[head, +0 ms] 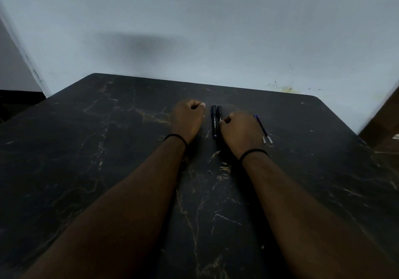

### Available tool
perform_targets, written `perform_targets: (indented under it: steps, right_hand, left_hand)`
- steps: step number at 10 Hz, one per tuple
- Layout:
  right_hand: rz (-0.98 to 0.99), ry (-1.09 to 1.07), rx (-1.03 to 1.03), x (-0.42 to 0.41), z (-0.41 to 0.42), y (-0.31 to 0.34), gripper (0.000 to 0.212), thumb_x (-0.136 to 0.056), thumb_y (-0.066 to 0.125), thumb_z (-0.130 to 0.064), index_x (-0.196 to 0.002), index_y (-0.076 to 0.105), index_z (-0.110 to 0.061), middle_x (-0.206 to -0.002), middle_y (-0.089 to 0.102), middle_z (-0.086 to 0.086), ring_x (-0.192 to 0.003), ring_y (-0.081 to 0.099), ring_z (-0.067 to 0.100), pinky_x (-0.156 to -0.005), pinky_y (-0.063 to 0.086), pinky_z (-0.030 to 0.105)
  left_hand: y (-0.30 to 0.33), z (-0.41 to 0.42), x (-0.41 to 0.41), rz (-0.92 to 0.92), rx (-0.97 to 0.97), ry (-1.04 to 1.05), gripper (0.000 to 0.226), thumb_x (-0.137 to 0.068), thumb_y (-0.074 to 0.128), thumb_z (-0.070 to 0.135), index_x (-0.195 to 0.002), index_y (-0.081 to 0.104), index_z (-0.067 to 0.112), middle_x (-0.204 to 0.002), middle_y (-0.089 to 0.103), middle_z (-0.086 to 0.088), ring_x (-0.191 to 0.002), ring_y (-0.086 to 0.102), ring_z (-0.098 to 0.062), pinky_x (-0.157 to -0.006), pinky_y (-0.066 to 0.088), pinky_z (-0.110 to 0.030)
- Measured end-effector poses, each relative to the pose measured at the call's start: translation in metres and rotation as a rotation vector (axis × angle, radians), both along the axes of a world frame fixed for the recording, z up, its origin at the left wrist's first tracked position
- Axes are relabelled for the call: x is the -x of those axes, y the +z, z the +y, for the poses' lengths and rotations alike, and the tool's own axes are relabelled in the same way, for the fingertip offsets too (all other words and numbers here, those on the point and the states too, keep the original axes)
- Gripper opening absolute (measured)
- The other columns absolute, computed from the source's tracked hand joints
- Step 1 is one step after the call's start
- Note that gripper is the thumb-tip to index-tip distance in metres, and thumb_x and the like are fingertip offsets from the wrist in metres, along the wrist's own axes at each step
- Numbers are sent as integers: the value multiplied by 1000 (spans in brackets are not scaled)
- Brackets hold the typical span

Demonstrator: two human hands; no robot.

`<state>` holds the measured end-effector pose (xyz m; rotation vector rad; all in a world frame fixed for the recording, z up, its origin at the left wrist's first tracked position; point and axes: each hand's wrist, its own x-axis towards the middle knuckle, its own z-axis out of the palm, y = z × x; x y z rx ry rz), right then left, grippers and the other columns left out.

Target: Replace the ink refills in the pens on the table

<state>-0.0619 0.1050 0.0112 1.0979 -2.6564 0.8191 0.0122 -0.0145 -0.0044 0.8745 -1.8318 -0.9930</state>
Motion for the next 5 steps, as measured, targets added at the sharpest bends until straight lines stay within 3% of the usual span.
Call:
perform_targets:
  steps: [3,4,5]
  right_hand:
    - [9,-8,-4,1,-2,-2,29,-92,55,-31,-81,71,-10,-90,70,10,-89,66,29,-72,47,30]
    - [-13,1,-3,1,-1,-3,29,-94,57,-32,-81,71,-10,-88,70,9,-87,66,29,-70,46,29]
    - [-29,12,39,2,-2,-3,33,-95,57,-35,-75,66,-11,-81,67,9,-82,64,28,-67,41,28]
  left_hand:
    - [1,1,-1,-14,1,-1,26,-92,60,31,-67,65,23,-63,65,6,-54,54,-2,-51,38,-14]
    - [0,2,-1,-17,-6,-5,24,-91,60,31,-71,67,23,-65,66,6,-56,56,-2,-53,40,-16]
    - [-1,-1,0,13,17,-17,27,-91,60,30,-65,65,22,-65,66,4,-61,59,-11,-65,48,-26]
